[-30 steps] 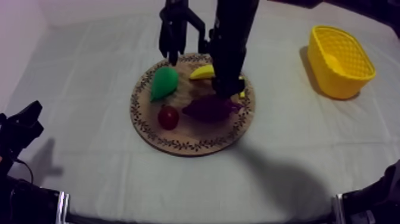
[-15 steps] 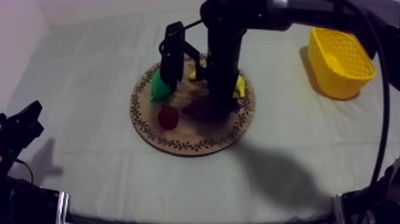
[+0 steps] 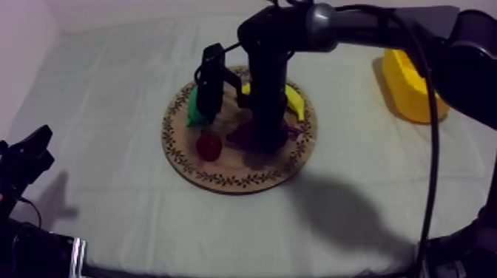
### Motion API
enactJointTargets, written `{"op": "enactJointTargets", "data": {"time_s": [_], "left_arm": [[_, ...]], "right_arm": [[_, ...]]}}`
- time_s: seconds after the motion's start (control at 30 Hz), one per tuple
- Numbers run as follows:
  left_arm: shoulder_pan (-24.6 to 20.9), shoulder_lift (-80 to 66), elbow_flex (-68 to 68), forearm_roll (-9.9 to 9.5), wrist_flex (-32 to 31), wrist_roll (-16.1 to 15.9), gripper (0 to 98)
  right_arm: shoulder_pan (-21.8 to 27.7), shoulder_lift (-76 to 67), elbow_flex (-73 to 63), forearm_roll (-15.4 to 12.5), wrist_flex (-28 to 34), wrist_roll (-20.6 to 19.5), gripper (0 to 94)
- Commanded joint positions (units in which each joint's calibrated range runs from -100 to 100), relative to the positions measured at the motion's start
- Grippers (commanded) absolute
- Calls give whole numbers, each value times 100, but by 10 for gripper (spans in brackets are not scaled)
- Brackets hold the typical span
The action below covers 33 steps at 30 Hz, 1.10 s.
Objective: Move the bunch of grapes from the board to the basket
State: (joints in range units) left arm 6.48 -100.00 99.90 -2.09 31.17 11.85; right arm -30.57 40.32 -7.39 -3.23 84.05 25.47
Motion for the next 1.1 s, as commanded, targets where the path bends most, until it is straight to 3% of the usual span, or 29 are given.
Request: {"op": "enactJointTargets", "data": {"time_s": [0.0, 0.37, 0.8, 1.07], "left_arm": [[0, 0, -2, -4, -5, 0, 1], [0, 0, -2, -4, -5, 0, 1], [0, 0, -2, -4, -5, 0, 1], [0, 0, -2, -4, -5, 0, 1]], "right_arm": [[4, 69, -14, -6, -2, -7, 637], [-1, 140, -48, -2, -178, -93, 349], [85, -1275, 475, 39, -198, -130, 329], [388, -2566, 814, 127, -240, -161, 331]]}}
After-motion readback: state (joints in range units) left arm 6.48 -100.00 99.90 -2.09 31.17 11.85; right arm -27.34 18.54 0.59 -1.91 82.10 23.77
